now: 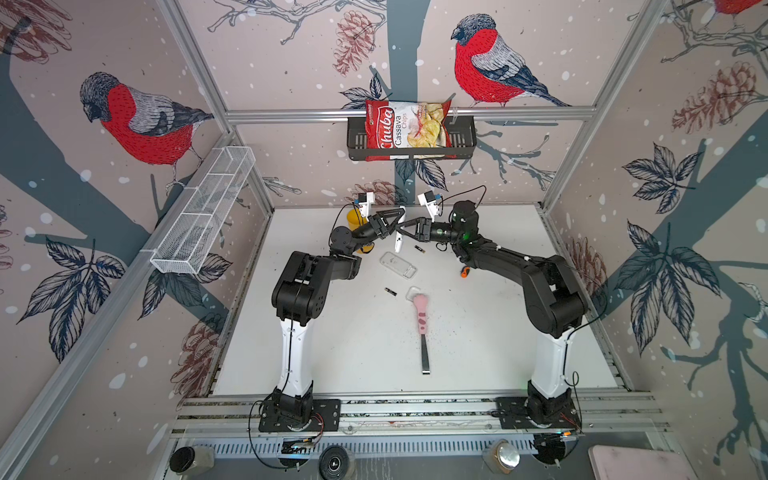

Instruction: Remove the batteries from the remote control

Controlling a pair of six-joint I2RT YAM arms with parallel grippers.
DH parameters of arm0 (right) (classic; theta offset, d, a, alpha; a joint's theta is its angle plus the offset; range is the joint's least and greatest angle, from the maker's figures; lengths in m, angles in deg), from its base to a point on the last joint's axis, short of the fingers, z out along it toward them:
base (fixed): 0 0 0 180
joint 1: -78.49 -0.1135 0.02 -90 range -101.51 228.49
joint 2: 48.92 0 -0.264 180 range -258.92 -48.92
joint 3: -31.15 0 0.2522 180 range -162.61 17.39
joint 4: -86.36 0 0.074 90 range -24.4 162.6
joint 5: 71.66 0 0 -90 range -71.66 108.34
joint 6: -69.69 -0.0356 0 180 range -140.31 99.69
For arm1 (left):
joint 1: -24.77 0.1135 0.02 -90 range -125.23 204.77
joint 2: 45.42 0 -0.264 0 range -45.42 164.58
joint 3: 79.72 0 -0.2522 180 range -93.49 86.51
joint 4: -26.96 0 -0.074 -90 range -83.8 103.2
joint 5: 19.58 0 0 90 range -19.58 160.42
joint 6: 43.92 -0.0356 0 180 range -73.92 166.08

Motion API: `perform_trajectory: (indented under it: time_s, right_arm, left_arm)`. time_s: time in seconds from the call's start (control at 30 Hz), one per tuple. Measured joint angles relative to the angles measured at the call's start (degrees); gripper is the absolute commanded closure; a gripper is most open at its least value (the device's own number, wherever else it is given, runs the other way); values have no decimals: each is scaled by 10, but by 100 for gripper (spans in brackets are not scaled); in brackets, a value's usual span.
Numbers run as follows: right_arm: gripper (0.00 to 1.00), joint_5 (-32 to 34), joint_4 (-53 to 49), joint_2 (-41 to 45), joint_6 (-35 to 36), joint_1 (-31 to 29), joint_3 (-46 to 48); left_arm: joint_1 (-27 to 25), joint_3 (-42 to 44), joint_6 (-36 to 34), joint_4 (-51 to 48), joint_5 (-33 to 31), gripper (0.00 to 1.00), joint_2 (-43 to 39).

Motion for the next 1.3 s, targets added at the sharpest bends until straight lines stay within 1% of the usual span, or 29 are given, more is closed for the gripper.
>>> perform_trajectory:
  time_s: [0.17, 0.23, 0.27, 0.33, 0.4, 0.47, 0.5, 0.63, 0.73, 0.83, 0.9, 1.0, 1.13, 1.3]
  right_arm:
    - [59, 0, -3, 0, -2, 3, 0]
    - [60, 0, -3, -1, -2, 4, 0]
    - [61, 0, -4, -1, -2, 4, 0]
    - [65, -2, -7, -1, -2, 5, 0]
    - [68, -5, -7, -1, -2, 6, 1]
    - [71, -4, -12, -1, 0, 7, 1]
    - [72, -4, -16, -1, 2, 9, 0]
    - [72, -4, -34, 0, 13, 14, 0]
    - [73, -4, -57, 1, 28, 17, 0]
    - [73, -4, -106, 1, 54, 18, -12]
    - [73, -3, -157, 1, 85, 20, -29]
    - [72, 5, -239, 3, 138, 22, -53]
    - [72, 37, -357, 11, 213, 21, -78]
    - [72, 126, -495, 1, 297, 12, -130]
  left_arm:
    - [0, 0, 2, 2, -3, 61, 4]
    - [0, 0, 3, 3, -4, 58, 6]
    - [0, 0, 4, 3, -4, 54, 6]
    - [-1, 0, 3, 3, -4, 45, 7]
    - [-1, 0, 3, 2, -4, 28, 7]
    - [0, 3, -12, -11, -5, 10, 3]
    - [0, 7, -17, -22, -5, 4, -2]
    - [4, 15, -46, -51, -11, 3, -13]
    - [13, 20, -52, -62, -19, 3, -13]
    - [23, 30, -57, -68, -22, 3, -14]
    - [24, 40, -71, -84, -25, 3, -22]
    - [24, 68, -113, -134, -37, 3, -62]
    - [24, 113, -202, -220, -72, 4, -145]
    - [19, 182, -289, -302, -127, 4, -233]
